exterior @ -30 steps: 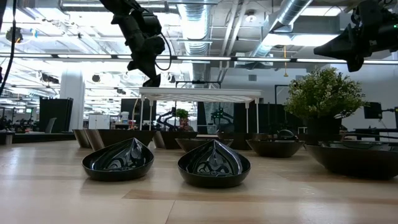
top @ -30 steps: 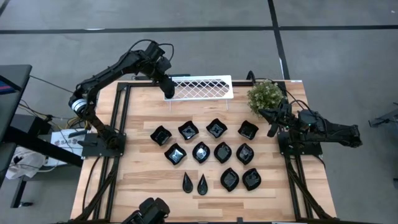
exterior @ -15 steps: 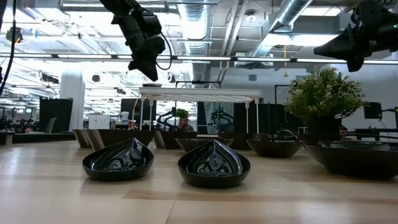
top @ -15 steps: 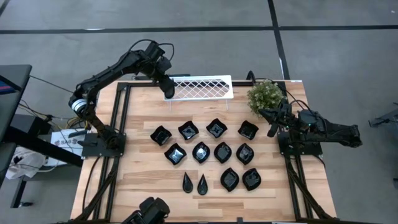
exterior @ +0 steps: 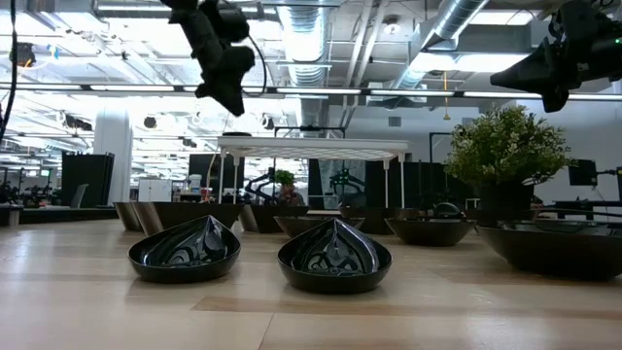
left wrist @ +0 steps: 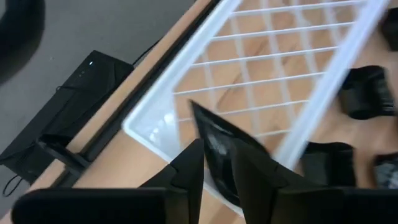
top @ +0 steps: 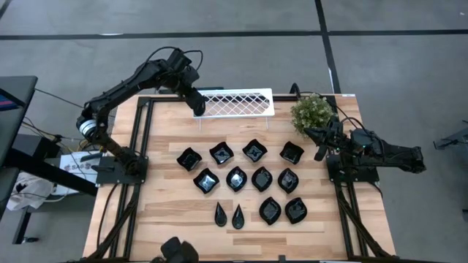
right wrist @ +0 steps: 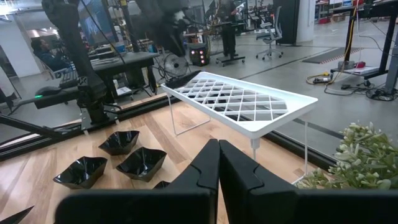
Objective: Pick & Place Mini shaped plates
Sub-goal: Stack the black drop-shaped plate on top of the black drop-shaped plates on the shelf
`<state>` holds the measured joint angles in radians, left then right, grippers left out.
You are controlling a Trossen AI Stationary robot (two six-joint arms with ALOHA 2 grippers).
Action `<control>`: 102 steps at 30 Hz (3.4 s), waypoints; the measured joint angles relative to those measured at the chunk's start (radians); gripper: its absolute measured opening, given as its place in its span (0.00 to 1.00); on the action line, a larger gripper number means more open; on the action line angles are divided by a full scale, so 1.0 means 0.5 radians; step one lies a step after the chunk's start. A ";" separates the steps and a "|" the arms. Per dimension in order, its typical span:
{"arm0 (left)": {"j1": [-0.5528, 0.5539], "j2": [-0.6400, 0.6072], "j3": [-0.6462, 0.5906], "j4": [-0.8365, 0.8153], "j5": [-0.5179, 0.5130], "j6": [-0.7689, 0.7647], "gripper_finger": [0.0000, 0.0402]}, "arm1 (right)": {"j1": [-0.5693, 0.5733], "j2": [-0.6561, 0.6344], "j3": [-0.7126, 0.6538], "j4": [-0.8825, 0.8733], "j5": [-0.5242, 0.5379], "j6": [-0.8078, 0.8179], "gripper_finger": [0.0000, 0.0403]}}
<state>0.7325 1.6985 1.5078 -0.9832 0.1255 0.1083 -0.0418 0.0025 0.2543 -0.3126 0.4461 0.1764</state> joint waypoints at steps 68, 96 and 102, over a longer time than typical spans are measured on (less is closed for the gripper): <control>-2.386 0.202 -0.002 0.064 -0.521 -2.942 0.33 | 0.000 0.001 0.000 -0.002 0.000 -0.001 0.00; -2.624 0.718 -0.002 0.307 -0.499 -3.681 0.33 | 0.000 0.001 0.000 -0.002 0.000 -0.003 0.00; -2.619 0.867 -0.002 0.310 -0.500 -3.754 0.33 | 0.000 0.000 0.000 -0.002 -0.001 -0.002 0.00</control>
<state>-0.5769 2.1321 1.5070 -0.8282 -0.1243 -1.7688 -0.0418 0.0026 0.2542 -0.3138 0.4458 0.1753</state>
